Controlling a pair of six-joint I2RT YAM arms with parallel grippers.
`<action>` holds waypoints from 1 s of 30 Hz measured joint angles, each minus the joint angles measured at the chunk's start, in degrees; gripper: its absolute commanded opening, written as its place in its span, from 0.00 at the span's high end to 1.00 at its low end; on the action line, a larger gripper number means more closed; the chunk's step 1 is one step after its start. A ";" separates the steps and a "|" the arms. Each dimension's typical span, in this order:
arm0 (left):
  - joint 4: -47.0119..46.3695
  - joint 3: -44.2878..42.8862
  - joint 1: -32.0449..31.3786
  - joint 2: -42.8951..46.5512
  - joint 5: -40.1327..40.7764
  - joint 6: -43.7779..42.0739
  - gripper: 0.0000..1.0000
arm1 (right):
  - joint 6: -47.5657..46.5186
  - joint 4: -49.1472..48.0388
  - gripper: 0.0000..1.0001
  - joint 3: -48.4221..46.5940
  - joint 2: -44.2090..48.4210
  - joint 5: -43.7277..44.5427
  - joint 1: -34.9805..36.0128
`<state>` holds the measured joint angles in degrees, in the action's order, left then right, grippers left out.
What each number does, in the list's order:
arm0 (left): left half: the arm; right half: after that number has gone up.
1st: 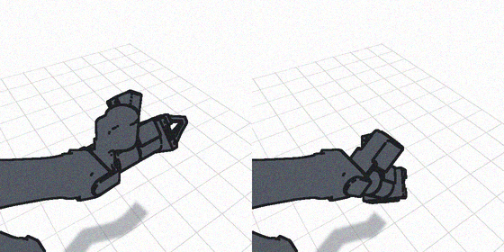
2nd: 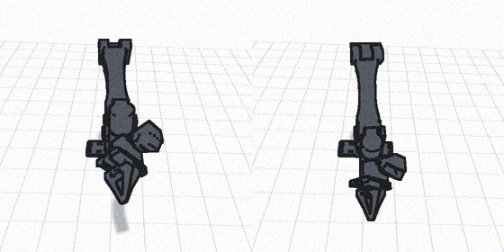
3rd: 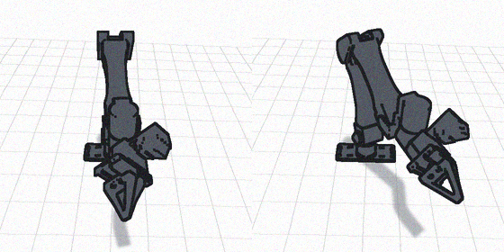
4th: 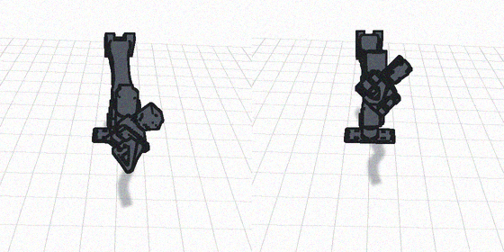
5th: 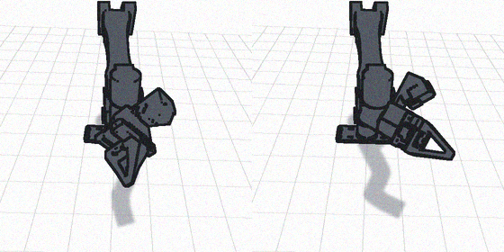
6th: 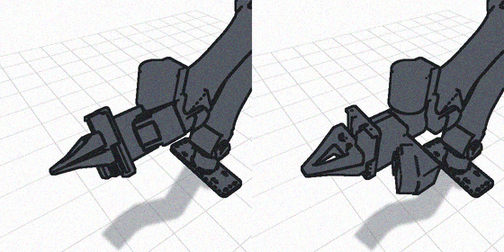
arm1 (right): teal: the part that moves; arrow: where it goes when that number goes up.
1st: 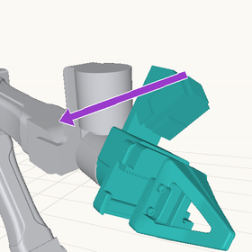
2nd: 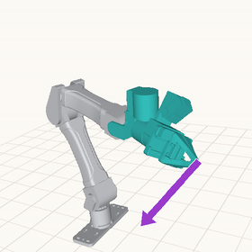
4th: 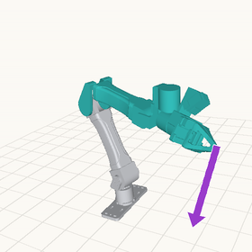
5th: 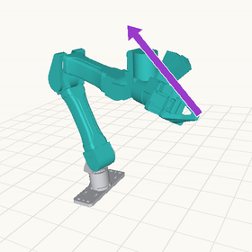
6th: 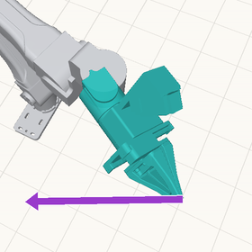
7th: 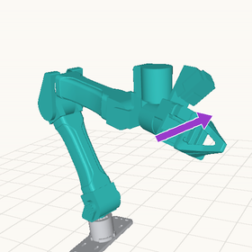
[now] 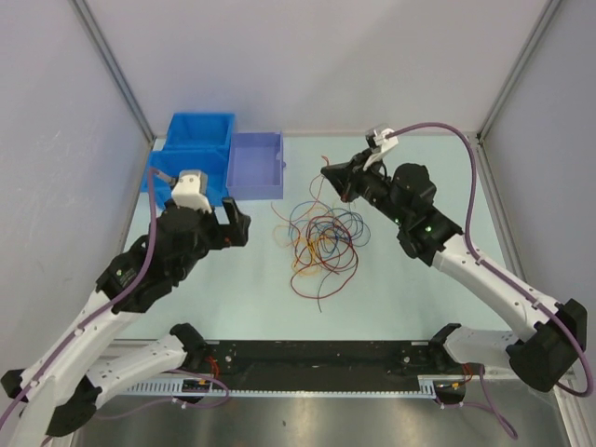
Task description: Untangle the cables
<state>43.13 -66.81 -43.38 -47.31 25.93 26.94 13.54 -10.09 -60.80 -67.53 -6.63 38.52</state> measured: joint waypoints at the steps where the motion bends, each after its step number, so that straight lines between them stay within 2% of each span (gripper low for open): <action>1: 0.70 1.51 0.00 1.44 0.55 -0.35 0.00 | -0.48 -0.04 1.00 -1.25 -0.90 0.02 0.00; 5: -0.35 7.72 0.00 4.85 -1.33 -1.99 0.17 | -1.88 -0.09 1.00 -5.95 -3.76 -0.04 0.17; 9: -6.88 11.87 0.00 6.80 -7.45 -3.52 0.15 | -2.69 -0.09 1.00 -8.63 -4.24 -0.02 0.74; 15: -24.02 16.70 0.00 7.06 -15.67 -7.93 0.12 | -2.99 2.82 1.00 -9.31 -3.41 0.28 1.95; 23: -44.63 18.32 -0.02 -1.51 -27.26 -10.99 0.17 | -2.91 9.29 1.00 -9.31 -0.55 2.08 4.28; 30: -52.39 17.99 -1.81 -8.92 -33.09 -12.66 0.23 | -2.67 12.46 1.00 -9.31 0.70 3.21 4.79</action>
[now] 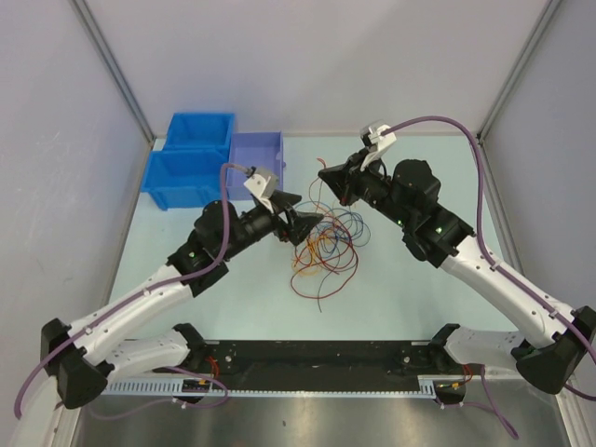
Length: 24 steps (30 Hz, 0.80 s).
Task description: Untangle the cables
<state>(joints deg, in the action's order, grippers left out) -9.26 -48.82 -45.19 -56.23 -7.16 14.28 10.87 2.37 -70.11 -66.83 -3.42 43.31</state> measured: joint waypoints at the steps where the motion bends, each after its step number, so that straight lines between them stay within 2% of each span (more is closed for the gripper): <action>1: -0.42 -0.35 -0.48 -1.09 -0.17 -0.33 0.26 | 0.02 0.26 1.00 0.00 0.02 0.09 0.02; 3: -0.98 -1.07 -1.55 -3.02 -0.33 -0.87 0.29 | 0.04 0.52 1.00 0.00 0.04 0.20 0.04; 6: -1.38 -2.36 -3.23 -5.53 0.20 -1.92 0.44 | 0.04 0.59 1.00 0.02 0.24 0.28 0.15; 7: -1.42 -3.02 -3.76 -6.43 0.63 -2.36 0.59 | 0.07 0.59 1.00 0.02 0.42 0.39 0.17; 10: -1.29 -5.22 -4.85 -8.98 2.60 -3.26 0.88 | 0.09 0.57 1.00 0.37 0.96 0.46 0.20; 13: -1.31 -6.62 -5.40 -10.60 5.01 -4.15 1.00 | 0.24 0.57 1.00 0.72 1.42 0.52 0.24; 22: -1.07 -6.69 -5.60 -10.73 10.93 -4.39 0.99 | 1.05 0.37 1.00 1.25 1.81 0.59 0.26; 24: -0.98 -6.69 -5.64 -10.58 11.58 -4.48 0.76 | 1.09 0.35 1.00 1.53 2.01 0.61 0.26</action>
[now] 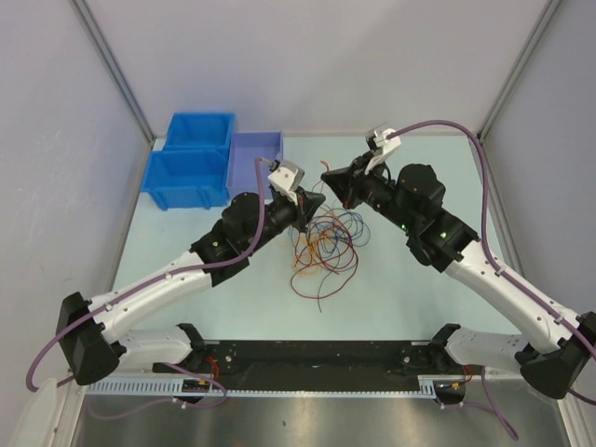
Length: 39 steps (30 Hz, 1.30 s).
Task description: Untangle the cables
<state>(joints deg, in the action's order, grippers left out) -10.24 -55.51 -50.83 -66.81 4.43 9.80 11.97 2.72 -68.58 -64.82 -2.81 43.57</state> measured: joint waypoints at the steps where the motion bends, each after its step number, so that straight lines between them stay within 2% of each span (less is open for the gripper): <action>1: 0.09 0.00 -0.02 0.15 0.17 -0.28 0.46 | 0.00 0.00 1.00 0.11 0.07 0.00 0.00; 2: 0.11 0.00 -0.04 0.28 0.22 -0.81 0.26 | 0.00 0.04 1.00 0.15 0.11 0.00 0.00; 3: 0.11 0.00 -0.11 0.52 0.24 -0.96 0.01 | 0.00 0.04 1.00 0.24 0.15 0.00 0.02; 9: 0.52 0.66 -3.19 3.91 1.95 -3.50 0.01 | 0.00 0.09 1.00 0.33 0.22 0.24 0.15; 14: 0.52 1.11 -6.58 6.45 6.29 -6.43 0.10 | 0.00 0.13 1.00 0.33 0.28 0.68 0.17; 24: 1.42 0.24 -8.15 3.67 13.68 -12.81 0.12 | -0.02 0.26 1.00 0.33 0.52 0.76 0.22; 27: 1.40 0.20 -9.20 2.71 14.97 -14.05 0.26 | -0.02 0.44 1.00 0.33 0.90 0.90 0.24; 28: 1.49 -0.26 -9.42 2.19 15.45 -14.75 0.36 | -0.02 0.50 1.00 0.33 1.05 0.90 0.24; 29: 1.42 -0.74 -9.51 1.60 15.69 -14.88 0.42 | -0.02 0.52 1.00 0.33 1.18 0.90 0.24; 30: 1.40 -1.44 -9.53 0.79 16.20 -15.30 0.56 | -0.02 0.52 1.00 0.33 1.31 0.90 0.24; 32: 1.07 -2.62 -9.53 -0.81 16.94 -15.93 0.64 | -0.02 0.52 1.00 0.33 1.46 0.90 0.24; 34: 0.33 -2.84 -9.53 -1.90 17.53 -16.24 0.90 | -0.02 0.57 1.00 0.33 1.51 0.90 0.24; 35: 0.07 -2.84 -9.53 -2.27 17.75 -16.11 1.00 | -0.02 0.66 1.00 0.33 1.51 0.90 0.24; 39: -1.03 -2.91 -9.53 -3.85 18.58 -16.83 1.00 | -0.04 1.44 1.00 0.33 1.57 0.94 0.24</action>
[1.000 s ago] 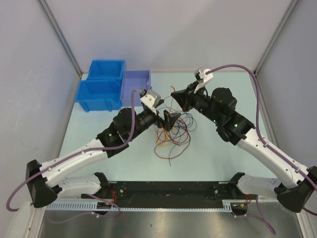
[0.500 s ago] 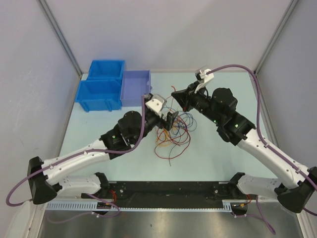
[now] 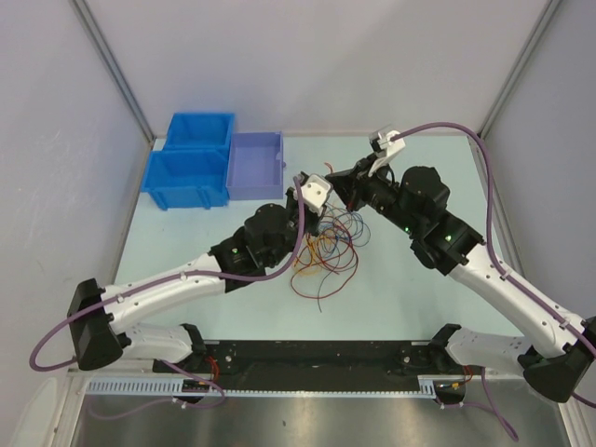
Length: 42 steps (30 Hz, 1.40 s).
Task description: Untangle the cables
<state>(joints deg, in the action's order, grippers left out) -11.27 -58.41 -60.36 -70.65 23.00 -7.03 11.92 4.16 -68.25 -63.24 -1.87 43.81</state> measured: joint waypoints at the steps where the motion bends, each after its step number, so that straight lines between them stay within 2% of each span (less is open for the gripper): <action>1: -0.13 -0.09 0.00 -0.28 0.33 0.00 0.99 | 0.00 0.28 1.00 0.00 0.04 0.09 0.00; 5: -0.20 -0.28 0.00 -0.59 0.50 0.00 1.00 | 0.00 0.85 1.00 0.00 0.37 0.35 0.00; 6: -0.24 -0.31 0.00 -0.57 0.52 0.00 1.00 | 0.00 0.96 0.91 0.00 0.48 0.42 0.00; 8: -0.17 -0.31 0.00 -0.48 0.70 0.00 1.00 | -0.02 1.22 0.60 0.00 0.68 0.68 0.00; 9: -0.13 -0.31 0.00 -0.39 0.90 0.00 1.00 | 0.13 1.25 0.30 0.00 0.68 1.14 0.00; 12: 1.01 -1.07 0.42 -0.28 1.40 0.02 1.00 | 0.31 1.86 0.08 0.00 0.76 4.57 0.00; 17: 5.60 -6.34 4.35 -0.70 0.72 1.62 1.00 | 2.99 5.92 0.02 0.00 0.94 19.08 -1.31; 19: 7.41 -9.01 7.63 -1.11 0.55 2.62 1.00 | 6.08 9.66 0.02 0.11 0.92 24.11 -4.61; 22: 10.05 -12.59 11.85 -1.99 0.22 4.04 1.00 | 10.43 12.98 0.02 2.21 0.96 26.38 -10.08; 25: 12.94 -16.63 15.85 -3.69 -0.52 5.01 1.00 | 14.10 14.71 0.02 7.98 0.94 25.88 -13.46; 30: 16.63 -24.72 22.01 -8.26 -1.20 6.69 1.00 | 17.46 17.49 0.02 16.85 0.22 22.69 -13.64; 42: 19.54 -42.86 37.20 -23.41 -0.55 8.76 1.00 | 19.65 13.33 0.03 26.62 0.20 16.85 -12.26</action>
<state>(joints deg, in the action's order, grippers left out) 8.27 -101.27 -23.16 -94.06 22.46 1.74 31.57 17.50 -41.63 -63.05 14.98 31.55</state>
